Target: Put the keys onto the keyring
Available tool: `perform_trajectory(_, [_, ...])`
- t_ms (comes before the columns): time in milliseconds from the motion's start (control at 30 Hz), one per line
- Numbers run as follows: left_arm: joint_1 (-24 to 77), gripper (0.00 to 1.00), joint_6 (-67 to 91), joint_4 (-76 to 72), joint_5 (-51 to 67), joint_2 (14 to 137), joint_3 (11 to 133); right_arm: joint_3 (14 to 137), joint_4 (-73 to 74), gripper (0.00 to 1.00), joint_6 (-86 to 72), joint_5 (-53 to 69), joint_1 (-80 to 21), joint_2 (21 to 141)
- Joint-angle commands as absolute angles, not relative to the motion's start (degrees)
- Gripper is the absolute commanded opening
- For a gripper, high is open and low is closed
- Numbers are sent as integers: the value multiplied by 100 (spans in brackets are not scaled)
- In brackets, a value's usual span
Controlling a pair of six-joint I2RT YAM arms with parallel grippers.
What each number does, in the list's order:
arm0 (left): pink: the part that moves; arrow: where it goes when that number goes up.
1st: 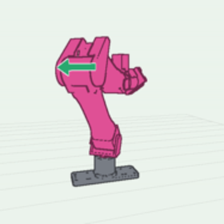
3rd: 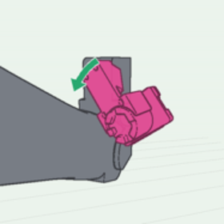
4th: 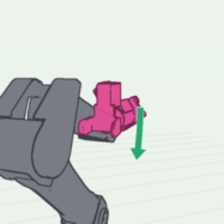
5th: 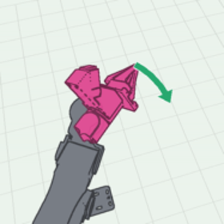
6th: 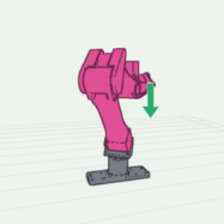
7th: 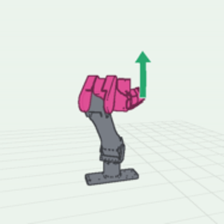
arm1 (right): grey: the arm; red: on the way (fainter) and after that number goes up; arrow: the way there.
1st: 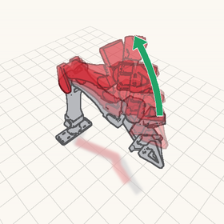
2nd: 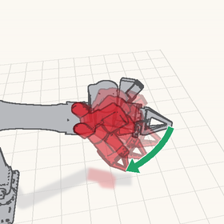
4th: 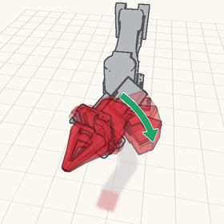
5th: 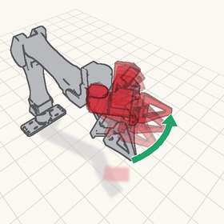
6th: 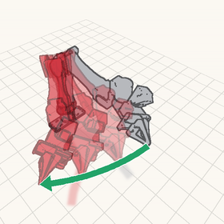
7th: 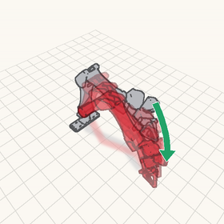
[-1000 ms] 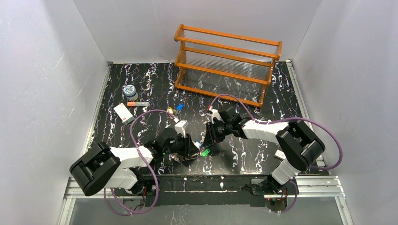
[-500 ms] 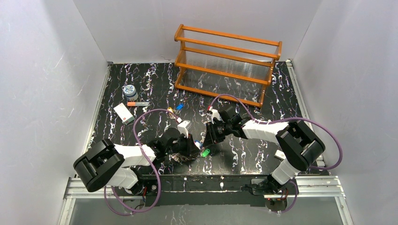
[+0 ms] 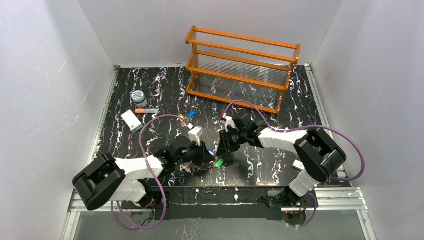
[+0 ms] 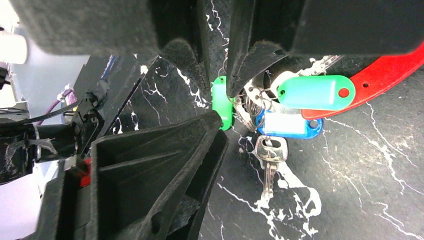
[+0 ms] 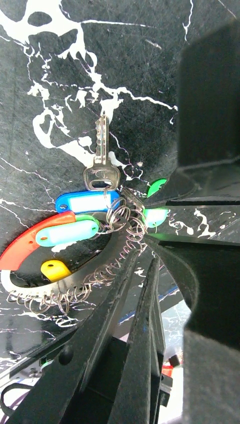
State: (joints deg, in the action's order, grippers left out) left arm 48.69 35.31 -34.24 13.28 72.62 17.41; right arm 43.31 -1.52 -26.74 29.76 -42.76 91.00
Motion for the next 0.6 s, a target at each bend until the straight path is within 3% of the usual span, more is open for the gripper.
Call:
perform_trajectory(0, [4896, 18, 3477, -3438, 1110, 6959, 1657, 4419, -312, 33, -2594, 2992, -4256, 8939])
perform_trajectory(200, [4896, 22, 3395, -3187, 1090, 6938, 1626, 4463, -282, 33, -2708, 3356, -4257, 9162])
perform_trajectory(400, [4896, 29, 3043, -2535, 801, 6649, 1775, 4232, -636, 45, -3454, 3761, -4256, 9360])
perform_trajectory(567, [4894, 33, 2797, -2106, 547, 6359, 1866, 3999, -1353, 44, -4235, 4099, -4261, 9678])
